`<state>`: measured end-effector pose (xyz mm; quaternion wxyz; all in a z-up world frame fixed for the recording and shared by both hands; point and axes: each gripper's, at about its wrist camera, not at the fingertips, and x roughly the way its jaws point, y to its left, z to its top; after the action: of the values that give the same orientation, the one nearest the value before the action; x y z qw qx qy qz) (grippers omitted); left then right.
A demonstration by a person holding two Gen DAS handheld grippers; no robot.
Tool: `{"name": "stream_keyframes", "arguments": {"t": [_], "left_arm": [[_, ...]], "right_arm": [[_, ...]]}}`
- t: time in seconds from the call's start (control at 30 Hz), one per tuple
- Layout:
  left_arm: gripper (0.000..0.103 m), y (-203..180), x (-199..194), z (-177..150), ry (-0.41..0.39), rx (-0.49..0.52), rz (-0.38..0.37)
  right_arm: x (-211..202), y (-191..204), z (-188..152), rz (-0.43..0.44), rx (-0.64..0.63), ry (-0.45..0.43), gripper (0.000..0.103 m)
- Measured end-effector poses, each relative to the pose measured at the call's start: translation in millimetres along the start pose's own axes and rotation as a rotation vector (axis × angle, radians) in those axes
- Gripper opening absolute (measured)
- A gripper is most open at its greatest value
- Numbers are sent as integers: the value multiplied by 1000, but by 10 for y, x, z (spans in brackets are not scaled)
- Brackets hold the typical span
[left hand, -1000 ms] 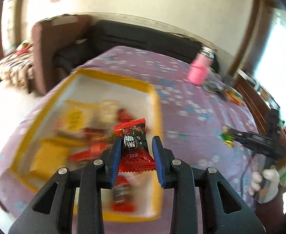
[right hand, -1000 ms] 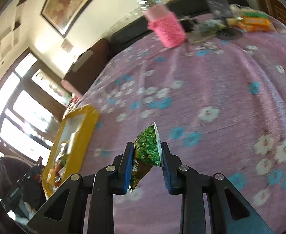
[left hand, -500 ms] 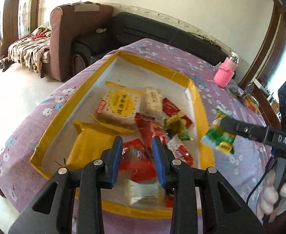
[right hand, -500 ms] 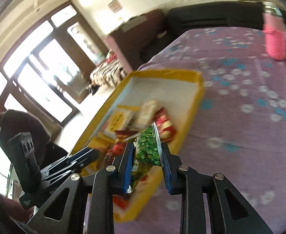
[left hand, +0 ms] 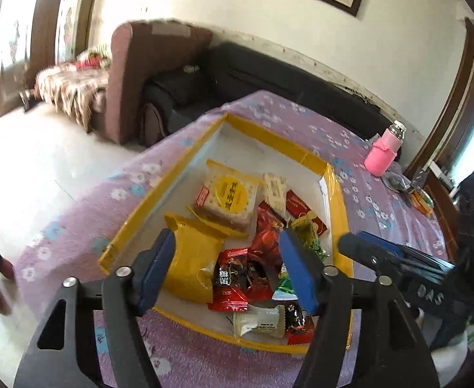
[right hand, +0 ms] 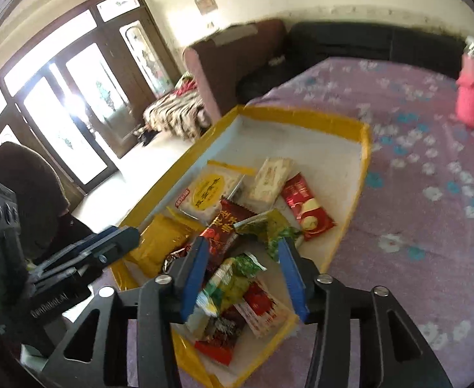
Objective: Organize snacks
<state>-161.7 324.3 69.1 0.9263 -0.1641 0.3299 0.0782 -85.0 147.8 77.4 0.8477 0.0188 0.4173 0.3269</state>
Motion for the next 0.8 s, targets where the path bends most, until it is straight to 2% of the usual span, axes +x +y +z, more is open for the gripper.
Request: {"name": "stream_keyframes", "arguments": {"t": [0.1, 0.27, 0.37, 0.57, 0.8], "left_arm": [[75, -321, -157, -90, -57, 110, 76], [78, -852, -267, -273, -92, 274, 84], [78, -1122, -245, -368, -93, 349, 100], [78, -1411, -222, -472, -49, 376, 83], [78, -1521, -232, -524, -5, 372, 70]], "right_arm": [[-267, 11, -161, -76, -51, -67, 54], [-664, -57, -533, -215, -96, -159, 61], [-842, -174, -676, -268, -93, -183, 64], [-983, -412, -854, -368, -71, -175, 65], [-1049, -593, -950, -364, -14, -151, 66]]}}
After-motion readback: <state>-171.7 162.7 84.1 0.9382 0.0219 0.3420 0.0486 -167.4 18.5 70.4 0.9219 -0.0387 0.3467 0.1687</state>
